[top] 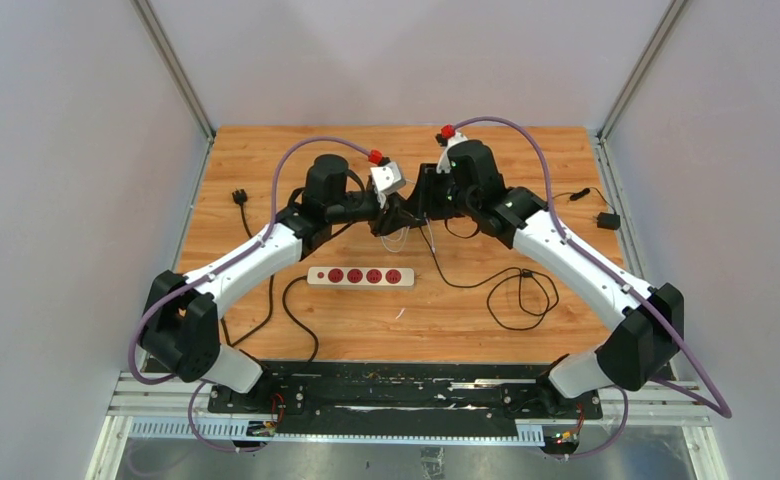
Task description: Insert the plug
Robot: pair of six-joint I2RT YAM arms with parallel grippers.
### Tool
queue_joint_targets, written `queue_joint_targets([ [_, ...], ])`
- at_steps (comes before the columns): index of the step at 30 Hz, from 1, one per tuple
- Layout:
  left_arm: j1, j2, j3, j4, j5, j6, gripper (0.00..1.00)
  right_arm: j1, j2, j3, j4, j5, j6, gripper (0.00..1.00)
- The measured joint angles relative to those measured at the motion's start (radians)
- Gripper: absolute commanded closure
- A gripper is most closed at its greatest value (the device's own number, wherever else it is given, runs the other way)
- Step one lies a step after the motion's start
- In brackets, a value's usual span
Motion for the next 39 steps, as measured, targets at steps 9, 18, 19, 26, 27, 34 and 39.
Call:
queue_joint_targets([
  [9, -0.005, -0.005, -0.006, -0.004, -0.045, 0.005, 0.00, 0.011, 0.006, 0.002, -0.032, 0.047, -0.014, 1.00],
  [18, 0.011, -0.008, 0.037, -0.009, -0.206, 0.018, 0.00, -0.171, 0.099, 0.241, -0.170, 0.172, -0.127, 1.00],
  [19, 0.023, 0.008, 0.063, -0.013, -0.212, 0.013, 0.00, -0.217, 0.119, 0.288, -0.176, 0.177, -0.139, 1.00],
  [26, 0.177, 0.204, 0.330, -0.039, -0.222, -0.089, 0.00, -0.512, 0.307, 0.725, -0.266, 0.309, -0.208, 1.00],
  [27, 0.200, 0.233, 0.365, -0.042, -0.219, -0.107, 0.00, -0.541, 0.337, 0.800, -0.283, 0.336, -0.217, 1.00],
  [34, 0.267, 0.246, 0.356, -0.064, -0.240, -0.178, 0.00, -0.580, 0.347, 0.903, -0.297, 0.364, -0.254, 1.00],
  [39, 0.259, 0.135, 0.193, -0.097, -0.306, -0.208, 0.00, -0.571, 0.250, 0.569, -0.210, -0.024, -0.447, 1.00],
])
